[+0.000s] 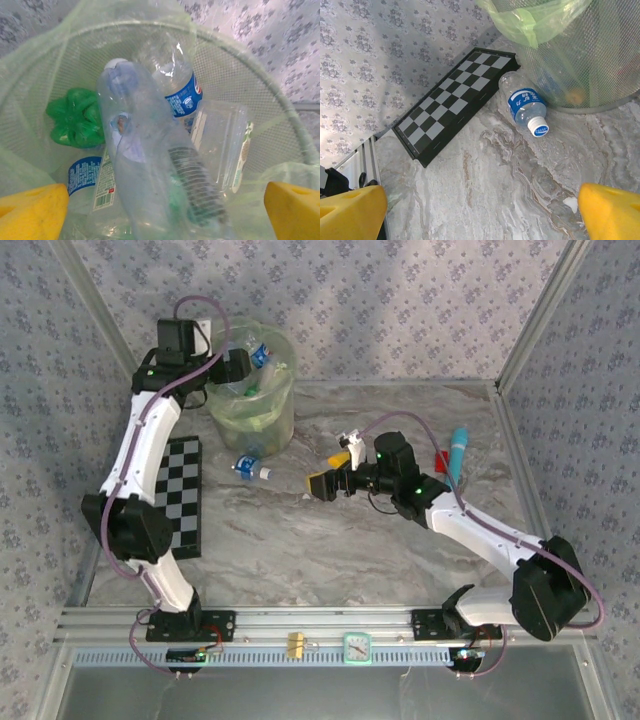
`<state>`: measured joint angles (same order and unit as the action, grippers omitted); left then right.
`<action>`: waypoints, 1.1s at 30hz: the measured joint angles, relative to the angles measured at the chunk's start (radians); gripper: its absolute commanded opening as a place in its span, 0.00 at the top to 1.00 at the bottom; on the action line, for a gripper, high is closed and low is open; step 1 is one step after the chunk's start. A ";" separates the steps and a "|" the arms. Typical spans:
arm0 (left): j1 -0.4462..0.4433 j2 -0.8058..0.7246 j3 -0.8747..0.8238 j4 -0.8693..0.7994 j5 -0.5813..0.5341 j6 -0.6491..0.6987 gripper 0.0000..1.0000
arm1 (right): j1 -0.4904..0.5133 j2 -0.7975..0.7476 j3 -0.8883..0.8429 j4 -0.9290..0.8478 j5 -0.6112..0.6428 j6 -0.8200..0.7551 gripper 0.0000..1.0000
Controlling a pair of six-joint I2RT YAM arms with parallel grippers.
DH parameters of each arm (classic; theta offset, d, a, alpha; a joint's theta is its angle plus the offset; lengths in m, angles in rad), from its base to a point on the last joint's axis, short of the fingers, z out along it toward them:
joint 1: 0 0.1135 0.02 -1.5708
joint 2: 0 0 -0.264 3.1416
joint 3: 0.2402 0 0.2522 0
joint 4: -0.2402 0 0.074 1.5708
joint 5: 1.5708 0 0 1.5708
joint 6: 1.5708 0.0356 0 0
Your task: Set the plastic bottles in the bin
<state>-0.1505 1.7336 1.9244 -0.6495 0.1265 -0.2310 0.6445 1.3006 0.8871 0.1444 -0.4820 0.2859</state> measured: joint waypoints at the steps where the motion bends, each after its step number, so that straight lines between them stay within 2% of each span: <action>1: 0.000 -0.018 -0.015 0.011 0.000 -0.006 0.00 | 0.001 0.002 0.000 0.000 0.001 0.000 0.00; 8: 0.000 -0.076 -0.070 0.068 0.000 -0.032 0.01 | 0.004 0.005 0.002 -0.010 0.008 -0.007 0.00; 16: 0.000 -0.109 -0.150 0.082 -0.028 -0.027 0.15 | 0.006 0.011 0.002 -0.026 0.019 -0.011 0.00; 26: 0.000 -0.108 -0.150 0.015 -0.219 0.068 0.16 | 0.006 0.020 0.029 -0.054 0.035 -0.015 0.00; 33: 0.000 -0.103 -0.155 -0.004 -0.351 0.115 0.11 | 0.006 0.043 0.050 -0.061 0.041 -0.015 0.00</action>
<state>-0.1505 1.6306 1.7691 -0.6537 -0.2249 -0.1158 0.6510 1.3441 0.9375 0.0834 -0.4408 0.2710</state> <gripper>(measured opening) 0.862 0.998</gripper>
